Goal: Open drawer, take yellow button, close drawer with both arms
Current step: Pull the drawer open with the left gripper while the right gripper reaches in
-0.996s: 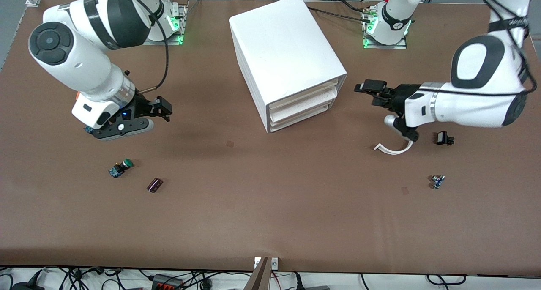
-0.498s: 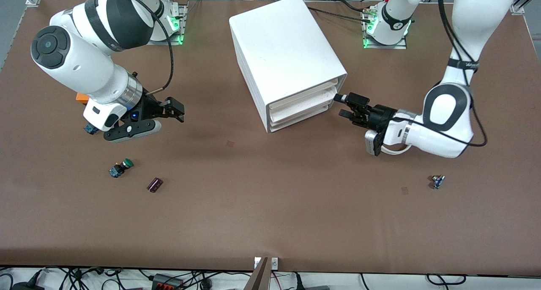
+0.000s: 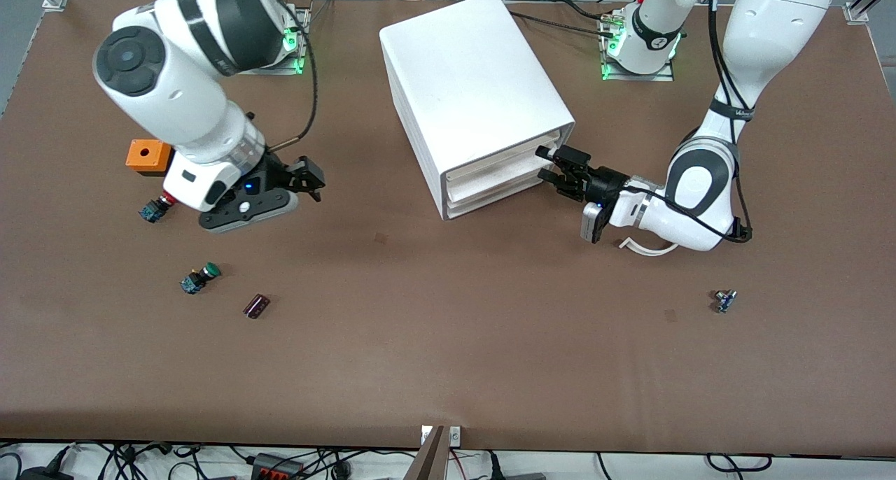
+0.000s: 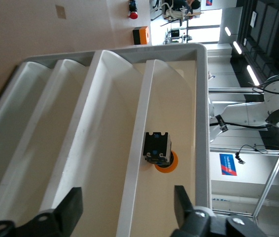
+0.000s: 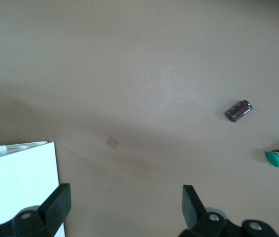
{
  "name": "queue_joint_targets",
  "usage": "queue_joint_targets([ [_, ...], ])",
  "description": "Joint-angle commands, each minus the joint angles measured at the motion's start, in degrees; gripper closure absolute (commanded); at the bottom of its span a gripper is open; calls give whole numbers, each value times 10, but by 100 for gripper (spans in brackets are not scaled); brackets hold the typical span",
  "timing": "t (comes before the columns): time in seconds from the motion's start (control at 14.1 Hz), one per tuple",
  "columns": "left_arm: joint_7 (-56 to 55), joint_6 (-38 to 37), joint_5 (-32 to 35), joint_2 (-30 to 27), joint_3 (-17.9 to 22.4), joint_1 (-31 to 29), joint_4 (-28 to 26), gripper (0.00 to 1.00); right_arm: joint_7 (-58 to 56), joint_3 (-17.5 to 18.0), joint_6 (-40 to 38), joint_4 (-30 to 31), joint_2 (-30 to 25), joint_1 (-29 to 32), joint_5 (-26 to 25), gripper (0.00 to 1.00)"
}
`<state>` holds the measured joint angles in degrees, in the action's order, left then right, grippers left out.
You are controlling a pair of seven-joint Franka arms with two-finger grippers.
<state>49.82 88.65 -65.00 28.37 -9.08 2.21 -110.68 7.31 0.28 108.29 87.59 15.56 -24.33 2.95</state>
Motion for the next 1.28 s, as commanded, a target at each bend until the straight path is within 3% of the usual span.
queue_joint_targets([
  [0.0, 41, 13, -41, -19, -19, -1, -59, 32, 23, -2, -19, -57, 36, -19, -8, 0],
  [0.14, 46, 32, -41, -19, -27, 2, -70, 43, 24, -2, -18, -82, 50, -35, -8, 0],
  [0.5, 51, 34, -33, -19, -28, -4, -67, 98, 64, -2, -9, -145, 81, -77, -6, 0],
  [0.78, 43, 35, -21, -3, -18, -5, -21, 100, 95, -2, 16, -167, 94, -113, -7, 0],
  [1.21, 16, 34, 41, 95, 18, -11, 134, 99, 97, -2, 81, -167, 114, -146, -6, 0],
])
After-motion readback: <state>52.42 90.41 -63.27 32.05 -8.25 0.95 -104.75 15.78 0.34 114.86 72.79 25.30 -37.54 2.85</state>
